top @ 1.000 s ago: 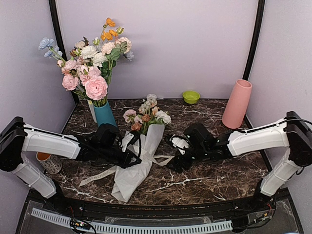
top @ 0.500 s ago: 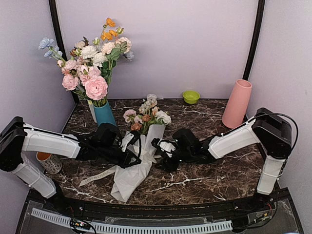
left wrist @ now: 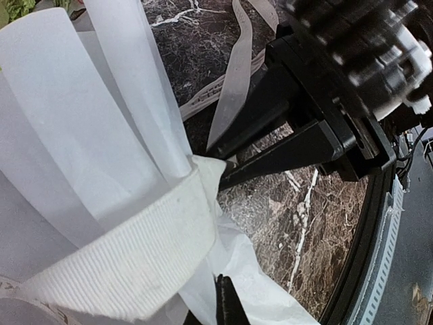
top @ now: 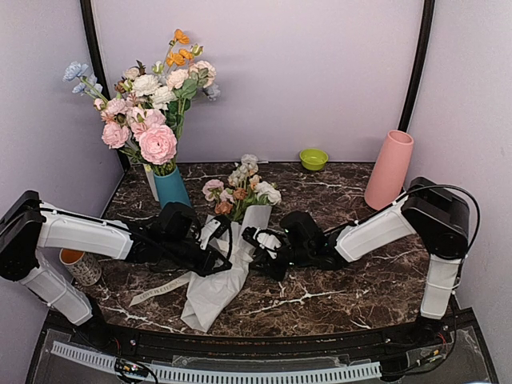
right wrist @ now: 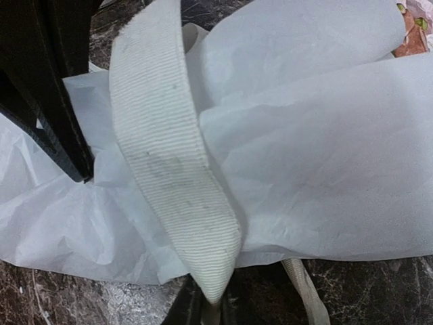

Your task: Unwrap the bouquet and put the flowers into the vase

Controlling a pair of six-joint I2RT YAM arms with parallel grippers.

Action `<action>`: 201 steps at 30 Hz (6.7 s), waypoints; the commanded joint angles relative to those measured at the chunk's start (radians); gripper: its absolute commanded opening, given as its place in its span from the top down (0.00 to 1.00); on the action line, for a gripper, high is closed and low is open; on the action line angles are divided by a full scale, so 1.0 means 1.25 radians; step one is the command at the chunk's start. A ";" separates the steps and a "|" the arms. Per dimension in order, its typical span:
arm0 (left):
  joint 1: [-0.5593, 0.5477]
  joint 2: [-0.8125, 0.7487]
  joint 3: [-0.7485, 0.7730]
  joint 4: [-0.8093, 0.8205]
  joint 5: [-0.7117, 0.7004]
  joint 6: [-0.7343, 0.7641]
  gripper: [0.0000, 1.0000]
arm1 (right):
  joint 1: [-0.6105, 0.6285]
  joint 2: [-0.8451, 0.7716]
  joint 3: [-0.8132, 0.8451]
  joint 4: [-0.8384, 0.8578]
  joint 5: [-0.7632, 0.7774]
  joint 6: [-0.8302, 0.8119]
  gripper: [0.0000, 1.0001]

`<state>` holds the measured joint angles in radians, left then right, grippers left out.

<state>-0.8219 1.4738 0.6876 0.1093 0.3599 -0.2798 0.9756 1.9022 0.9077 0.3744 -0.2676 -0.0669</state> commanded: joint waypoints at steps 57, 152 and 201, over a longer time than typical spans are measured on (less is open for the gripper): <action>-0.024 -0.227 0.433 -0.689 -0.207 0.053 0.41 | -0.029 -0.626 -0.085 -0.508 0.544 0.552 0.02; -0.134 -0.232 0.224 -0.673 -0.565 -0.103 1.00 | -0.220 -0.047 0.421 -1.043 0.295 0.452 1.00; 0.082 -0.168 0.408 -0.664 -0.145 -0.103 0.42 | -0.275 -0.157 0.206 -0.563 -0.320 0.505 0.15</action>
<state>-0.7288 1.2549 1.1908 -0.7227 0.1280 -0.4118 0.5907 1.6638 1.1736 -0.4557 -0.5404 0.5171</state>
